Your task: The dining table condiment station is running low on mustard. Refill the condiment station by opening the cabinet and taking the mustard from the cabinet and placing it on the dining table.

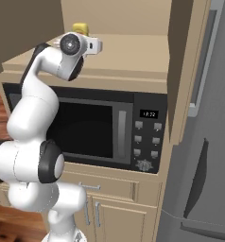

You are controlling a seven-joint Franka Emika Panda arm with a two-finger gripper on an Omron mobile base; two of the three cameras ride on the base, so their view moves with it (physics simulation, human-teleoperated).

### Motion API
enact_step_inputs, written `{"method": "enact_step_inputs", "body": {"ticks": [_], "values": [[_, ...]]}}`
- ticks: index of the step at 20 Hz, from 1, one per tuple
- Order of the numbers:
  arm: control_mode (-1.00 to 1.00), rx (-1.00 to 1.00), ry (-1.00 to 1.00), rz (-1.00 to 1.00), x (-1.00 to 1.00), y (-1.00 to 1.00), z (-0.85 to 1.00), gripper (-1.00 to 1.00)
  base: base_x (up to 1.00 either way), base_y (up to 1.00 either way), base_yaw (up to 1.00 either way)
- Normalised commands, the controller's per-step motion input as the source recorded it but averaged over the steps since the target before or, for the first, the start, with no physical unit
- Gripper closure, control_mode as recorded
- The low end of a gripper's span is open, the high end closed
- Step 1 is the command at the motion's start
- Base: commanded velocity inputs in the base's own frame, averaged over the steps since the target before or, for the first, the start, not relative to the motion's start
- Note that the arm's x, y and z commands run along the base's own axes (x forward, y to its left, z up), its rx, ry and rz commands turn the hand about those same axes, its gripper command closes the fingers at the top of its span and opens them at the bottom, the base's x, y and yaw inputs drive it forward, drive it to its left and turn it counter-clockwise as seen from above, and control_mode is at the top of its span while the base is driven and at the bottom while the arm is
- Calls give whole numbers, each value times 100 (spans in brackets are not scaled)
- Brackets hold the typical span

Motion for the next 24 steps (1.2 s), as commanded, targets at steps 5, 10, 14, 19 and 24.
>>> {"method": "enact_step_inputs", "body": {"ticks": [5,10,14,19,24], "values": [[-100,0,0,1,0,1,0,100,0,0,0],[-100,0,0,0,0,0,0,100,0,0,0],[-100,0,-4,-2,-2,-8,2,100,0,0,0],[-100,0,-7,-4,-22,-3,8,100,0,0,0],[-100,1,-2,-2,-49,-2,43,100,0,0,0]]}}
